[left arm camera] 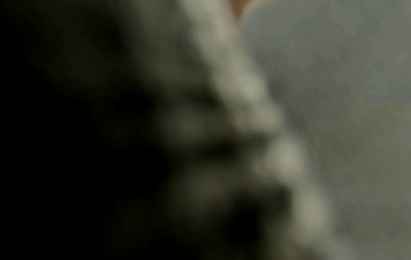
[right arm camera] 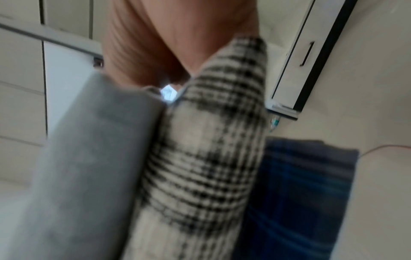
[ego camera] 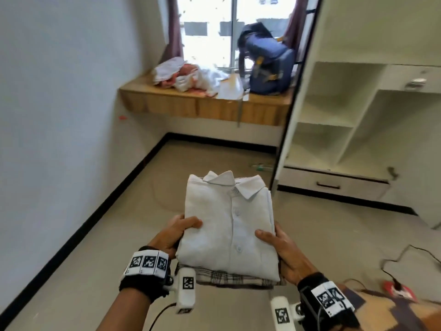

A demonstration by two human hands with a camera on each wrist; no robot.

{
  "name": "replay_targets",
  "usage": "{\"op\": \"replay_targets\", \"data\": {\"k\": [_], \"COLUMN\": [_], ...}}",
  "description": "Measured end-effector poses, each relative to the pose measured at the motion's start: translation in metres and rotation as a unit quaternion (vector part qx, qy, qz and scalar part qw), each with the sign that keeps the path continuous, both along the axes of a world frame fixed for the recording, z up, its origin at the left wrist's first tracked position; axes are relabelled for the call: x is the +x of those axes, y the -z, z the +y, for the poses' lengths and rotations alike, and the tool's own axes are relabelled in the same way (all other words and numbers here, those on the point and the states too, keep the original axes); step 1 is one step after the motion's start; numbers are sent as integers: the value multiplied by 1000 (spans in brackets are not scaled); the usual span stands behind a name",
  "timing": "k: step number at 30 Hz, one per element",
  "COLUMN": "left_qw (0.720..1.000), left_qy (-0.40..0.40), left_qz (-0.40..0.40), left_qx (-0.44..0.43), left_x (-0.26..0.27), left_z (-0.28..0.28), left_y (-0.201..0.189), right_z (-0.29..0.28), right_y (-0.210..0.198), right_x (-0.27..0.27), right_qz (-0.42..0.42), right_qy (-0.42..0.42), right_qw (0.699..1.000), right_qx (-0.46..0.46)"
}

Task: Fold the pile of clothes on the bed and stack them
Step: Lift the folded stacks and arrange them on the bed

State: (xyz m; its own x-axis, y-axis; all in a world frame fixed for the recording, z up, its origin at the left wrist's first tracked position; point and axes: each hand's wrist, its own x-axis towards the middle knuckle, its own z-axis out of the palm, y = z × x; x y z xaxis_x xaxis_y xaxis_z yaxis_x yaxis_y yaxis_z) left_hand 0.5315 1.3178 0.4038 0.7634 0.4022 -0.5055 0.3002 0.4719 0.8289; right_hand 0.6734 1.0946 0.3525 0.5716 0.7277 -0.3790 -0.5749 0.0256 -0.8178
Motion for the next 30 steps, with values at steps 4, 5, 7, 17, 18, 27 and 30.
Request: {"op": "replay_targets", "data": {"k": [4,5,7,17,18,27,30], "left_qw": [993,990,981,947,947,939,940], "left_qy": [115,138,193,315,310,293,269], "left_qz": [-8,-10,-3,-58,-71,-168,-203], "left_qx": [7,12,22,32,35,60,54], "left_x": [136,167,237,551,581,875,974], "left_z": [4,-2,-21,-119,-125,-150,-152], "left_y": [-12,-13,-14,-64,-72,-139,-168], "right_z": [-24,-33,-55,-153,-160,-191,-196], "right_y": [-12,-12,-13,-92,-102,-173,-206], "right_x": [71,88,130,386,415,704,804], "right_qz": [-16,-25,-47,-54,-60,-175,-218], "right_qy": [132,157,213,344,351,346,348], "right_qw": [991,987,976,937,934,922,912], "right_qx": [-3,-5,-4,-24,-30,-13,-14]}}
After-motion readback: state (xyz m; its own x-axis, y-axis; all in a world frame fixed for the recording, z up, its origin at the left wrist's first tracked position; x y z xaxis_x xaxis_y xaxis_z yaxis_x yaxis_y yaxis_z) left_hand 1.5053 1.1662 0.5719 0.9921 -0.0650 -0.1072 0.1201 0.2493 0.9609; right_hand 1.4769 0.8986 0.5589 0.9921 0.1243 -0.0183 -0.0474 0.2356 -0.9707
